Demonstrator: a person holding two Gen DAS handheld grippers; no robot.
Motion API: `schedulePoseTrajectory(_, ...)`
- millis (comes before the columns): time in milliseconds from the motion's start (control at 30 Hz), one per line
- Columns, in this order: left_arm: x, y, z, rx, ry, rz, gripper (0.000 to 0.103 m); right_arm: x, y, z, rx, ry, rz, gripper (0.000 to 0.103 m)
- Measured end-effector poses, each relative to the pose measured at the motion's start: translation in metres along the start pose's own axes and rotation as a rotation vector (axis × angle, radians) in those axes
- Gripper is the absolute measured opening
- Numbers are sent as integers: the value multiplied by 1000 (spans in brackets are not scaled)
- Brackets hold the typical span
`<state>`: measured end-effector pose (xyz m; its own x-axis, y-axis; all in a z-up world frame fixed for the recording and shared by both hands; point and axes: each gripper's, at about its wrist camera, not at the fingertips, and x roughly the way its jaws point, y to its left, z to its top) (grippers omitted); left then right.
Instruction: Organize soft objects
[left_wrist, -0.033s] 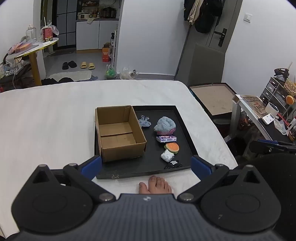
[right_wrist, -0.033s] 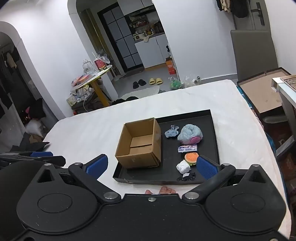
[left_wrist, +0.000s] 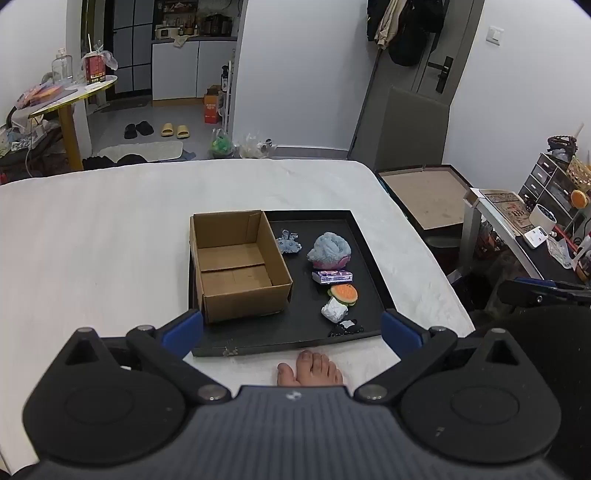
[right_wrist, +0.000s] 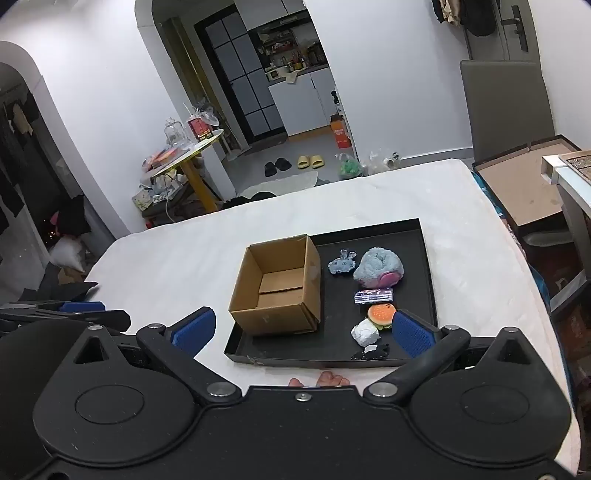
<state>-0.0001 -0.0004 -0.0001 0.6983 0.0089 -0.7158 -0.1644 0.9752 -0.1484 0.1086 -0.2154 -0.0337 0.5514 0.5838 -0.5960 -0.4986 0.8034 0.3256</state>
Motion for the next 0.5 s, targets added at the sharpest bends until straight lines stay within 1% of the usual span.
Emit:
schedulePoseTrajectory(300, 0, -1, 1, 8, -2, -5, 102, -1, 2, 0, -7, -1, -8, 103)
schedulePoseTrajectory(500, -1, -3, 4, 12, -7, -6, 102, -2, -4, -1, -1, -1, -2, 103)
